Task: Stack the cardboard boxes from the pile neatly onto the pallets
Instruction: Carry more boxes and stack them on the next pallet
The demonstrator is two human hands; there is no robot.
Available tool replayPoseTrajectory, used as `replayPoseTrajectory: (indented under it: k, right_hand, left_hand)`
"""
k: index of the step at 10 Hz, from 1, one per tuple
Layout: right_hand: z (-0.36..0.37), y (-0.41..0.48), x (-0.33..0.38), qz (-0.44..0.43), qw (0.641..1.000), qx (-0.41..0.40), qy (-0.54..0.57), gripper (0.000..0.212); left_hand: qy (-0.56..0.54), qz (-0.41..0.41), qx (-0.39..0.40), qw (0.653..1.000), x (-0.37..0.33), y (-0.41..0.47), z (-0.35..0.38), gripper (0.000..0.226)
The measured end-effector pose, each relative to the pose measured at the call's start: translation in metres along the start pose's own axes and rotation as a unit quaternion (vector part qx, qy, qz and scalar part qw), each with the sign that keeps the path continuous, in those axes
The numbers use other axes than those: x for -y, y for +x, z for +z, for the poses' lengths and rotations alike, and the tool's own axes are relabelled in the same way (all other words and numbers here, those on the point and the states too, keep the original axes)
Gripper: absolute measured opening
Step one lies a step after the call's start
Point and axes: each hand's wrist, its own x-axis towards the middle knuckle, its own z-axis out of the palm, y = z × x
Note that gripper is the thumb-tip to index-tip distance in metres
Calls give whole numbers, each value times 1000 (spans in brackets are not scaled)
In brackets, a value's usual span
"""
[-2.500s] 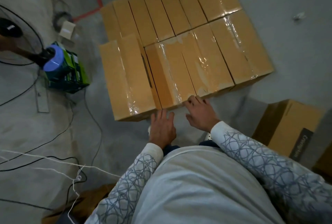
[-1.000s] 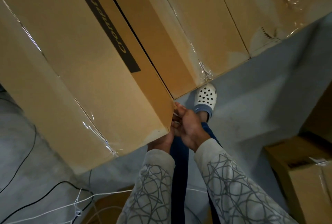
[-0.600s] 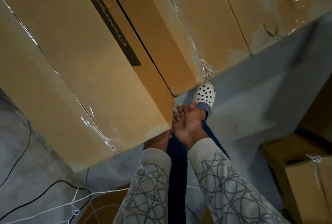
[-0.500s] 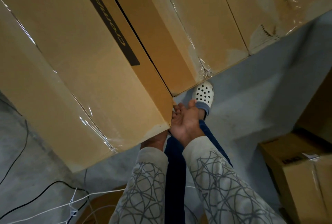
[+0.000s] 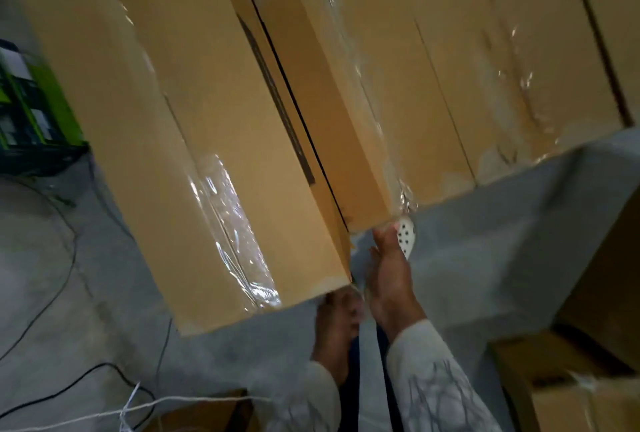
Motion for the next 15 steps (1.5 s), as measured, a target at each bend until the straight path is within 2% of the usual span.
replayPoseTrajectory:
  k: [1, 2, 3, 4, 5, 6, 7, 8, 9, 10, 11, 12, 13, 14, 15]
  right_hand:
    - [5, -47, 34, -36, 993, 19, -111, 72]
    - [24, -95, 70, -154, 960, 79, -221, 37]
    - [61, -121, 95, -240, 925, 119, -270, 10]
    - [105, -125, 101, -301, 897, 133, -297, 25]
    - [153, -121, 106, -366, 862, 133, -326, 38]
    - [198, -113, 115, -455, 802, 107, -372, 44]
    - [242, -104, 126, -566, 681, 15, -464, 45]
    - [296, -103, 128, -614, 599, -60, -510, 49]
    - [356, -105, 125, -602, 581, -79, -542, 54]
    - [405, -106, 130, -563, 608, -122, -546, 65]
    - [434, -103, 138, -496, 664, -152, -538, 76]
    - [443, -103, 142, -470, 665, -174, -554, 82]
    - [444, -102, 140, -452, 666, -187, -563, 86]
    - [439, -101, 138, -422, 701, -208, -536, 99]
    - [437, -99, 133, -373, 733, -245, -514, 117]
  left_hand:
    - [58, 92, 64, 992, -227, -287, -19, 21]
    - [169, 192, 6, 967, -251, -313, -23, 19]
    - [158, 433, -100, 882, -285, -314, -50, 22]
    - [197, 560, -178, 785, -340, -291, -87, 16]
    - [223, 590, -215, 746, -410, -261, -129, 25]
    - [231, 611, -269, 708, -473, -228, -175, 33]
    - [247, 596, -327, 690, -522, -191, -223, 43]
    - [277, 554, -333, 711, -559, -162, -272, 60]
    - [264, 492, -337, 758, -574, -149, -317, 78]
    - [144, 439, -275, 843, -574, -137, -352, 92]
    - [-18, 344, -124, 931, -576, -129, -369, 98]
    - [-46, 309, -58, 948, -575, -129, -370, 97]
    - [-44, 279, -48, 958, -572, -128, -366, 98]
    - [-86, 234, -19, 968, -567, -122, -364, 94]
    - [-173, 205, 43, 962, -560, -118, -369, 71]
